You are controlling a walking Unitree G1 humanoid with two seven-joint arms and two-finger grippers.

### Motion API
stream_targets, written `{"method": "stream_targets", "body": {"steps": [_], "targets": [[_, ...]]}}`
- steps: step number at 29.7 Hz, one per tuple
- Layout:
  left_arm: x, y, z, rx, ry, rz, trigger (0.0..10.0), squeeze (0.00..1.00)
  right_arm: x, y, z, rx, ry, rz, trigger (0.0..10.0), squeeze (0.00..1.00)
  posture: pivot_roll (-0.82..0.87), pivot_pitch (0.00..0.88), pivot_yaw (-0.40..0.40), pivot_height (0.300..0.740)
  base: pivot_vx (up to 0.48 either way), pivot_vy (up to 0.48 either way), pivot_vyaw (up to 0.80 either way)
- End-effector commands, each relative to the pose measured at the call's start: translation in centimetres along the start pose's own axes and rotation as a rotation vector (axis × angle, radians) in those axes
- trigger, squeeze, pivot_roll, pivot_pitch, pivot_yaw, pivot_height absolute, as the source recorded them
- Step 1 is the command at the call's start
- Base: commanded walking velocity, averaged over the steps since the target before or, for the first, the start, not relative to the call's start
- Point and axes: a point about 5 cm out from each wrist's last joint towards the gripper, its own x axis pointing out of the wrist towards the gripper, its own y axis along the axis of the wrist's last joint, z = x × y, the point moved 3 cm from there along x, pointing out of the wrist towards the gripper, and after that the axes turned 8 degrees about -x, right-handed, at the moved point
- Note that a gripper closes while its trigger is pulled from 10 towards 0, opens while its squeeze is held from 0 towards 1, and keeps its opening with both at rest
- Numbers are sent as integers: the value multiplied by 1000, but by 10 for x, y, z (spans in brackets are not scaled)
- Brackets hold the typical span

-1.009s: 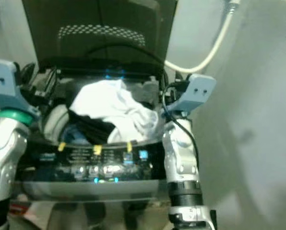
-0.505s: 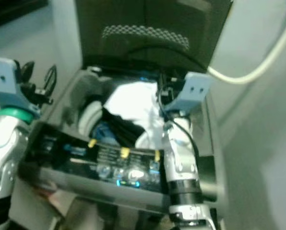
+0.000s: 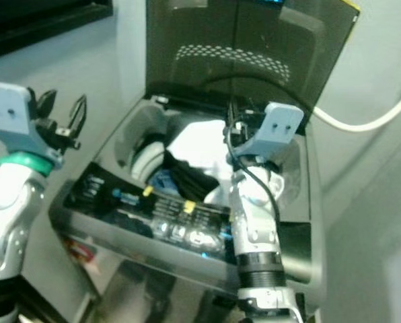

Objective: Clothes washing

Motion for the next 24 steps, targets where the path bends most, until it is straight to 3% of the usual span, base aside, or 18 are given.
{"method": "stream_targets", "body": {"steps": [1, 10, 18, 24], "targets": [[0, -4, 1, 0, -4, -13, 10000, 0, -2, 0, 0, -19, 11, 0, 10000, 0, 109, 0, -5, 740, -364, 0, 638], [-1, -4, 2, -2, -4, -13, 10000, 0, -2, -1, -3, -33, 31, -2, 10000, 0, 106, 0, -7, 740, -364, 0, 668], [0, -5, 1, -2, -2, -13, 10000, 0, -3, -1, -6, -15, 52, 0, 10000, 0, 106, 0, -7, 740, -324, 0, 0], [1, -5, 2, -3, -3, -12, 10000, 0, -5, -2, -9, -22, 69, -7, 10000, 0, 101, 0, -2, 740, 0, 0, 0]]}}
